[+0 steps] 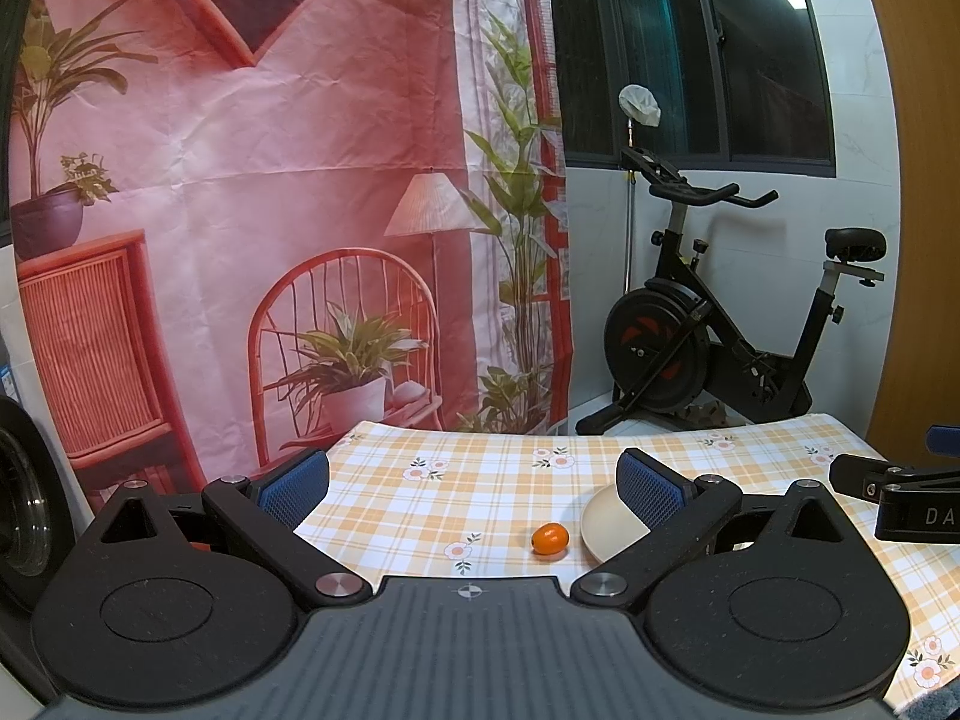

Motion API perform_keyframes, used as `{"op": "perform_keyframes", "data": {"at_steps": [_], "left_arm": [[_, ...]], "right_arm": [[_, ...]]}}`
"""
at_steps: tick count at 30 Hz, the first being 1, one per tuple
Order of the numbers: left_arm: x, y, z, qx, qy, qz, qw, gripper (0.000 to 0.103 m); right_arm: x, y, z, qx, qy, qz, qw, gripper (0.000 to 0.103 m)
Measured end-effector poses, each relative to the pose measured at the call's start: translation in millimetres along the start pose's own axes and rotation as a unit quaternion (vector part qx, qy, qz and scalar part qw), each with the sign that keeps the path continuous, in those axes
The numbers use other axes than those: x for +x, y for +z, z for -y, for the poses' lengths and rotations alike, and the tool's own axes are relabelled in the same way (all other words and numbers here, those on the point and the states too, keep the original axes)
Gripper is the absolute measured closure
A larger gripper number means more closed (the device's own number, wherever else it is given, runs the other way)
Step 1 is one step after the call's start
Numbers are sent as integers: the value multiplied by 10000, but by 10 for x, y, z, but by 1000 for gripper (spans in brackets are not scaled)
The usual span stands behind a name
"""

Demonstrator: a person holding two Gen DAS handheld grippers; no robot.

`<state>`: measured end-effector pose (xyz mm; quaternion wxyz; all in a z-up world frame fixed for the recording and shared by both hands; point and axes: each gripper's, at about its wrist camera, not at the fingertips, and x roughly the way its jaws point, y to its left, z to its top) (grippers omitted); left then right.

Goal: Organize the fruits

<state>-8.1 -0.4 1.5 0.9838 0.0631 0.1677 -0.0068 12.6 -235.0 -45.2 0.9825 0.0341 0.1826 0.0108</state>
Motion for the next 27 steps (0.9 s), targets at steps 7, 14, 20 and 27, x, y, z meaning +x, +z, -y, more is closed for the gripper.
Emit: {"op": "perform_keyframes", "data": {"at_steps": [7,14,20,27], "left_arm": [[-1,-1,-4,-3,0,0,10000,0],[0,-2,-4,-2,0,-1,10000,0],[17,-17,4,-18,-4,-48,10000,0],[205,-113,8,-70,126,-300,9994,0]], "right_arm": [[2,3,-5,-2,-3,6,10000,0],[-28,33,26,-2,-12,7,10000,0],[-15,14,18,3,-6,9,10000,0],[15,-54,153,-83,85,81,9999,0]]}}
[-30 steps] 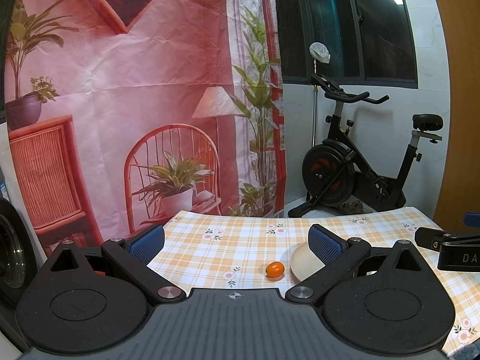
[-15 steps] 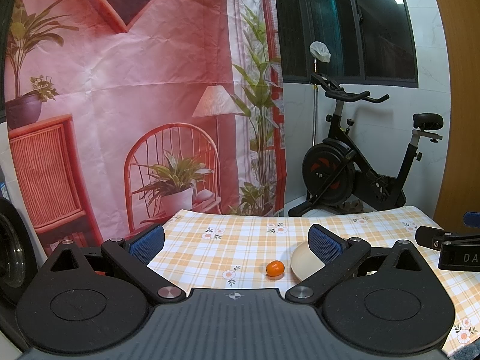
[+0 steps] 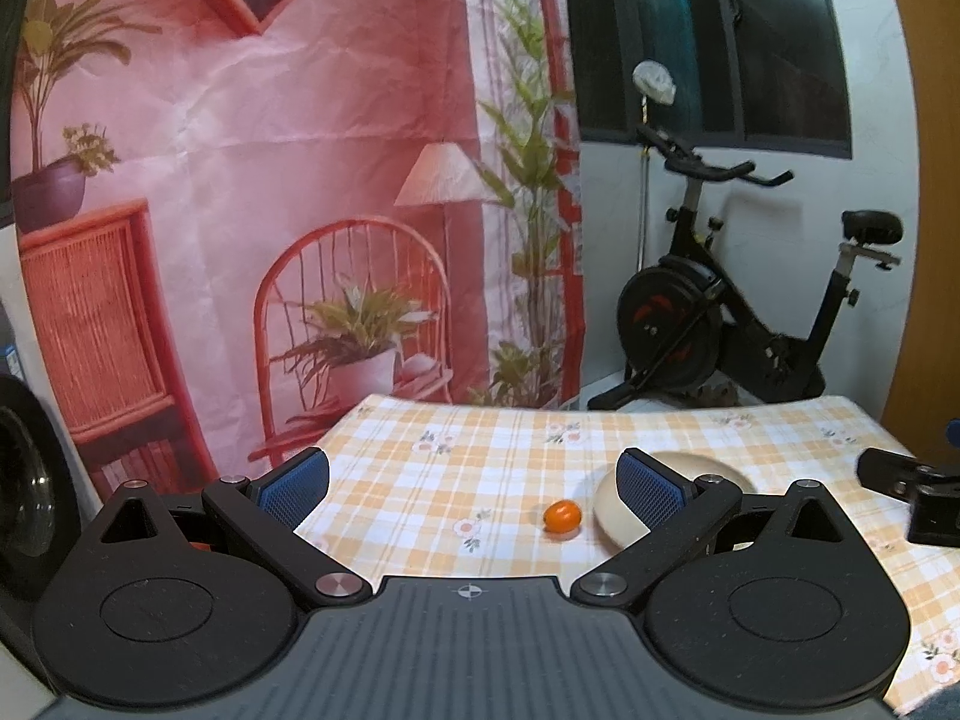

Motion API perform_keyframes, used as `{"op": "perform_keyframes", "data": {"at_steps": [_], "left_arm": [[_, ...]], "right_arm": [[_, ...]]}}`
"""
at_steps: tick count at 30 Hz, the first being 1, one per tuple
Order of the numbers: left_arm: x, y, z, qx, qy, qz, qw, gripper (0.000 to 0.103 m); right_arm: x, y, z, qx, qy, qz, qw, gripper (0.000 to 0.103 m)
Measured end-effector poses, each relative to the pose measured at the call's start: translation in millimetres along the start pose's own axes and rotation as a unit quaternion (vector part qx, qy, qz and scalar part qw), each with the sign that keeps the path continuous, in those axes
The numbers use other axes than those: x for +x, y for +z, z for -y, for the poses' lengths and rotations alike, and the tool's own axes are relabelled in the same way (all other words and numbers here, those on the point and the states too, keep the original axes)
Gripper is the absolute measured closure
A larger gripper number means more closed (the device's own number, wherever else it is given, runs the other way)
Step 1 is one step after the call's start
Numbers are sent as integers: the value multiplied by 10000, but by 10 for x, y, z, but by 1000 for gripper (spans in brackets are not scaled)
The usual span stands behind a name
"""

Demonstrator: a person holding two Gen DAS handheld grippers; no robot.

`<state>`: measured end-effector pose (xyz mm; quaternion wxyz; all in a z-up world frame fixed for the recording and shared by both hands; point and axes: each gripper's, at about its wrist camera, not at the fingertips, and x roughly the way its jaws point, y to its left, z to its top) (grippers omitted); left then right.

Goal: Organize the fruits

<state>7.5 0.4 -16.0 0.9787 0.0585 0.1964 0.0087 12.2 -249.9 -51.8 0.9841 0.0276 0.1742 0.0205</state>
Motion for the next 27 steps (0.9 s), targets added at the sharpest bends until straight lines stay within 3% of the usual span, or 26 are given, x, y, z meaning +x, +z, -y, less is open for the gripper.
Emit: {"op": "perform_keyframes", "data": {"at_steps": [5,15,27], "left_arm": [[215,-87,-11,-45,88,-330,9994,0],[589,-212,-12,56,199,-698,9973,0],[904,-311,76,200,171,-919,9954,1]], "right_arm": [[205,-225,100,-156,53,-62,9998,0],[594,-619,336,111,80,-453,9989,0],[823,-881,557,282,249,-783,9962,1]]}}
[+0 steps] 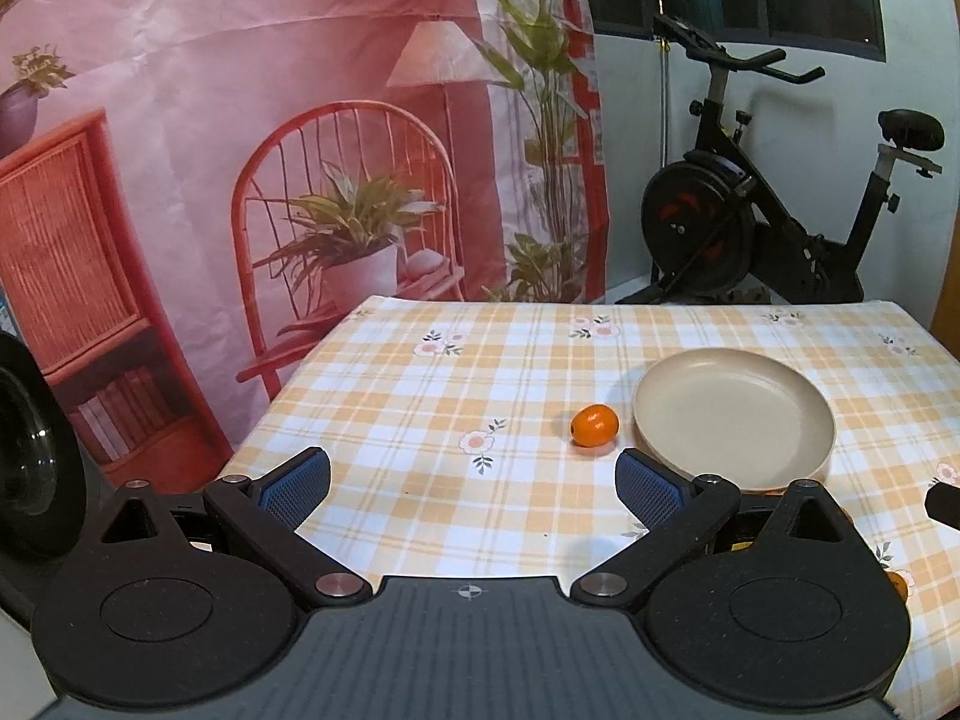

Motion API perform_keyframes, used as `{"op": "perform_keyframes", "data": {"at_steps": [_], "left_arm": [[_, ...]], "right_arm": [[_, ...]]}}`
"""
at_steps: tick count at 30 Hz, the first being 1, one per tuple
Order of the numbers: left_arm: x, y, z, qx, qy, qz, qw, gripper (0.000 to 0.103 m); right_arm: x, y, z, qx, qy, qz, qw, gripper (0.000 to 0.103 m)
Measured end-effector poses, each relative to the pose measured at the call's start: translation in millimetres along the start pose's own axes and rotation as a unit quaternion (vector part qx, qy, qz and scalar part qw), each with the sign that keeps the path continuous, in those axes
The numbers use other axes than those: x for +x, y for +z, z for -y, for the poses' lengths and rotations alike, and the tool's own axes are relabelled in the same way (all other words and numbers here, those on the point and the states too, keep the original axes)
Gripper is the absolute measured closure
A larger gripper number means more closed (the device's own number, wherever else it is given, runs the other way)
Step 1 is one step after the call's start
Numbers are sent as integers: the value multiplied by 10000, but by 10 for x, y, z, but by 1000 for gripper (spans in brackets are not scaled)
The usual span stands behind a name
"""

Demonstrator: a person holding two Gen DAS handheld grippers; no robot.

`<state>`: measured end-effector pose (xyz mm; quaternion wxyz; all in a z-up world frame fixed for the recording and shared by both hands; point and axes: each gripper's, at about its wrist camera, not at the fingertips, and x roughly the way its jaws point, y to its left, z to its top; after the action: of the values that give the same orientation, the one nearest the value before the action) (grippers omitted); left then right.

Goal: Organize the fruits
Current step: 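Move the right gripper down to the tangerine beside the fruit pile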

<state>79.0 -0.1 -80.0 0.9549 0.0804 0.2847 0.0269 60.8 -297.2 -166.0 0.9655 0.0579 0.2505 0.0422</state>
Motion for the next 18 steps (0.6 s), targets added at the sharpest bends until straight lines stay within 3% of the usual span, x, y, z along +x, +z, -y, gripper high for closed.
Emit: {"op": "perform_keyframes", "data": {"at_steps": [6,18], "left_arm": [[169,-18,49,23,-122,-31,9999,3],[420,-1,96,-116,-262,-78,9996,5]], "right_arm": [[116,-103,94,-21,-32,-207,9998,2],[294,-311,250,-39,73,-767,9970,20]]}}
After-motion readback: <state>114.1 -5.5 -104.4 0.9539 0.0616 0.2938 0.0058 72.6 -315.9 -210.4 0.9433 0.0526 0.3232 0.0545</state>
